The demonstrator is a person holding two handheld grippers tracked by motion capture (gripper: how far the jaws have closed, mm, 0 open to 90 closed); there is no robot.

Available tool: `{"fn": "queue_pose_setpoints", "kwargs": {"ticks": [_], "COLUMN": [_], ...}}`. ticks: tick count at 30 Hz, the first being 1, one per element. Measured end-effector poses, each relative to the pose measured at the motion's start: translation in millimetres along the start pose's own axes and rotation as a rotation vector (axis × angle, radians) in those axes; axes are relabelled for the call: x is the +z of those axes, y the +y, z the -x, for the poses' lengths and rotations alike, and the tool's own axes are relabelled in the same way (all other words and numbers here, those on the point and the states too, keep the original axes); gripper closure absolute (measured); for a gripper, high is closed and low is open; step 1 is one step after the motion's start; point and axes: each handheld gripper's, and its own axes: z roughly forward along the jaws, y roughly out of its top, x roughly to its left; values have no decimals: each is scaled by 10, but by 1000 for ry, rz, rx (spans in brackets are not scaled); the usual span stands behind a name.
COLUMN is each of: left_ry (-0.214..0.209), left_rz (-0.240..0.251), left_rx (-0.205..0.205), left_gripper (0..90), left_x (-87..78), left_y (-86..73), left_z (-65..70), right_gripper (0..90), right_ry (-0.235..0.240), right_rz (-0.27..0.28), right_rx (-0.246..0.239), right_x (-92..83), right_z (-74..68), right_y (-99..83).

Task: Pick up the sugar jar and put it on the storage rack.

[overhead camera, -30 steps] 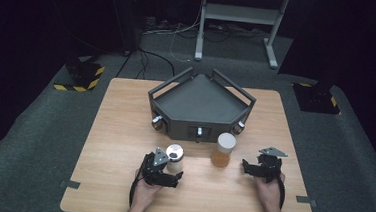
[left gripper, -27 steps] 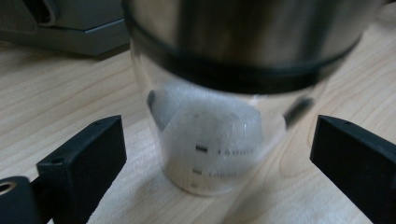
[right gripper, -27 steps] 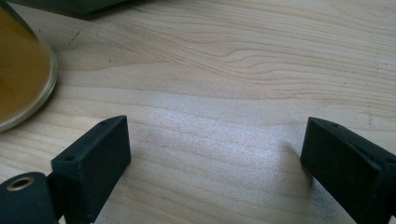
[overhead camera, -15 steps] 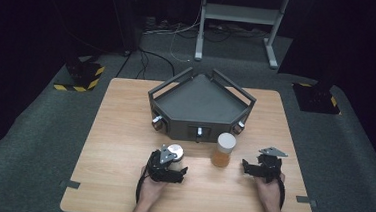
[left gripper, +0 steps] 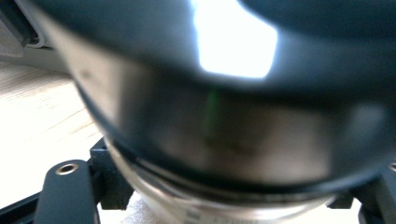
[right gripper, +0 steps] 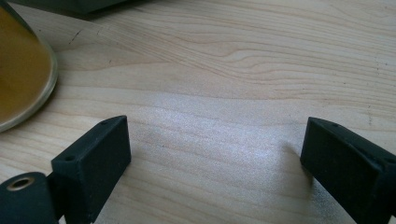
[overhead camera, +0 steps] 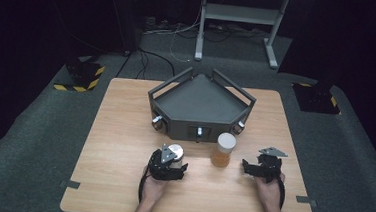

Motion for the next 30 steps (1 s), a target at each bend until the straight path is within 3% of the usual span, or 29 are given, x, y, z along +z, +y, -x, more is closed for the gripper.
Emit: {"fn": "queue_pose_setpoints", "kwargs": {"ticks": [8,21,30], "left_ry": [9,18,-3], "left_rz": [5,5,9], "left_rx": [-1,18,14], "left_gripper": [298,310,312], "left_x": [-3,-6,-27], "left_y": [-17,-11,11], "left_z": [-4,16,-11], "right_gripper": [81,81,82], "right_ry": [0,0,0], "right_rz": [0,0,0], "right_rx": [0,0,1], "right_x": [0,0,0], "right_z": [0,0,-1], "right_y": [0,0,0]}}
